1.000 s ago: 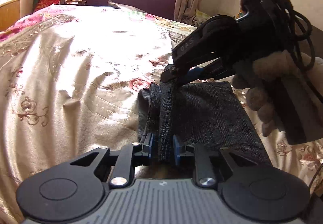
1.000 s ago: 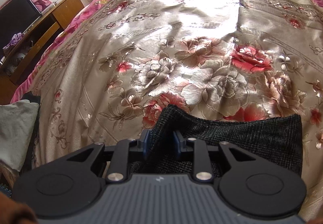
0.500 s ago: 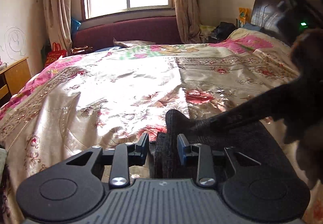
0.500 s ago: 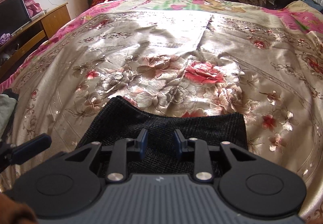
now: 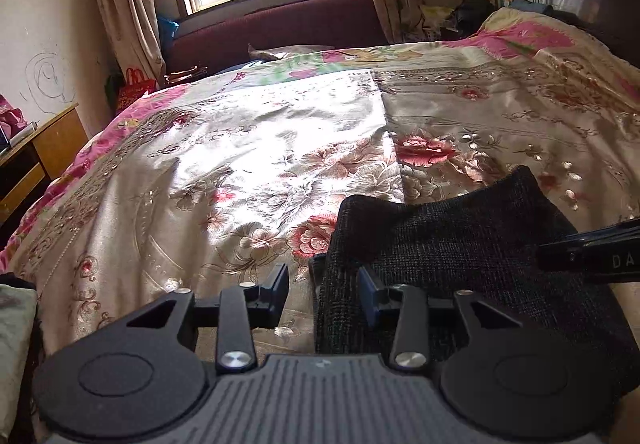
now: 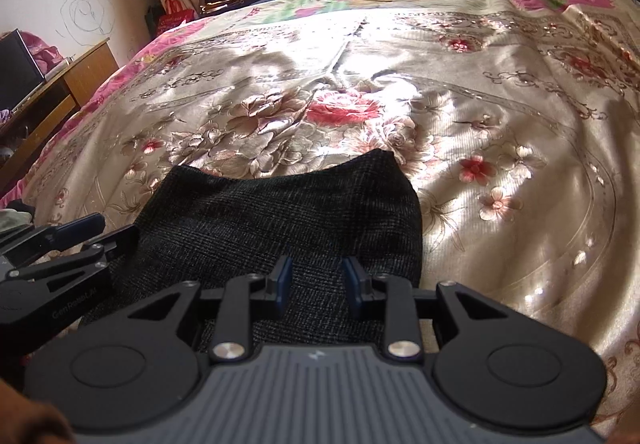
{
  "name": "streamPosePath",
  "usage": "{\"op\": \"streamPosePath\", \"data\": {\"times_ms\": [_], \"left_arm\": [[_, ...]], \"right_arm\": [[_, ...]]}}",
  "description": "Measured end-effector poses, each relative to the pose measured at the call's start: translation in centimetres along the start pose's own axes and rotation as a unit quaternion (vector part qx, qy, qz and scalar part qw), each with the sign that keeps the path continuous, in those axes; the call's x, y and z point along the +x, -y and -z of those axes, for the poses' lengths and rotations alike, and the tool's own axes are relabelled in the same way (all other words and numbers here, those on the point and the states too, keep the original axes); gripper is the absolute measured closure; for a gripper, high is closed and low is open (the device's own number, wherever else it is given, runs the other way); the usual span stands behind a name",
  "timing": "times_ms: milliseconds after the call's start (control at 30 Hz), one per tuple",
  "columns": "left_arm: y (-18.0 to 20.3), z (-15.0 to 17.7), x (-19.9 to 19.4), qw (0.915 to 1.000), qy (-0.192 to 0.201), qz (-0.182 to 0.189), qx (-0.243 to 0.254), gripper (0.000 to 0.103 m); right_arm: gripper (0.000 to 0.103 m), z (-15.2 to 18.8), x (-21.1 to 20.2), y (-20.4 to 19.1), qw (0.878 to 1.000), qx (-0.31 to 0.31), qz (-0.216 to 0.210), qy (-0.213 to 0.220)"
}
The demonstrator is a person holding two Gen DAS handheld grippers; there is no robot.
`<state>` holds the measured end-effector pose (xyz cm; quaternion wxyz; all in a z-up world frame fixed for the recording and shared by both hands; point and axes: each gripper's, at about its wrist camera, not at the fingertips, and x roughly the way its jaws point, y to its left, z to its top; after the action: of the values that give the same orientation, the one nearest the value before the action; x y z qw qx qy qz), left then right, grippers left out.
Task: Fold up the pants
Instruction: 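Release the pants and pull both grippers back from the folded stack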
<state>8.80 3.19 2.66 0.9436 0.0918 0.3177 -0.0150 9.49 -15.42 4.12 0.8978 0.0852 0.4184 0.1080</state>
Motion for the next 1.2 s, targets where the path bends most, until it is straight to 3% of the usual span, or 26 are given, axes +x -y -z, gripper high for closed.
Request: {"op": "streamPosePath", "data": {"times_ms": [133, 233, 567, 733, 1200], "left_arm": [[1.6, 2.0, -1.6, 0.9996, -0.022, 0.002, 0.018, 0.041], [2.5, 3.5, -1.5, 0.9984, -0.052, 0.016, 0.017, 0.04], [2.5, 2.8, -4.6, 0.9993, -0.032, 0.019, -0.004, 0.039], [3.3, 3.1, -5.9, 0.9995, -0.016, 0.027, -0.002, 0.021], [4.8, 5.9, -5.5, 0.9992, -0.018, 0.034, 0.007, 0.009]], "right_arm": [[0.069, 2.0, -1.3, 0.5, 1.0, 0.007, 0.008, 0.001], [0.069, 3.4, -0.9, 0.0, 0.999, -0.028, 0.031, -0.013], [0.068, 4.2, -5.0, 0.0, 0.999, -0.01, 0.029, 0.013], [0.063, 5.0, -6.2, -0.2, 0.999, -0.009, 0.034, 0.016], [0.062, 8.2, -7.3, 1.2, 0.998, 0.014, 0.058, 0.014]]}}
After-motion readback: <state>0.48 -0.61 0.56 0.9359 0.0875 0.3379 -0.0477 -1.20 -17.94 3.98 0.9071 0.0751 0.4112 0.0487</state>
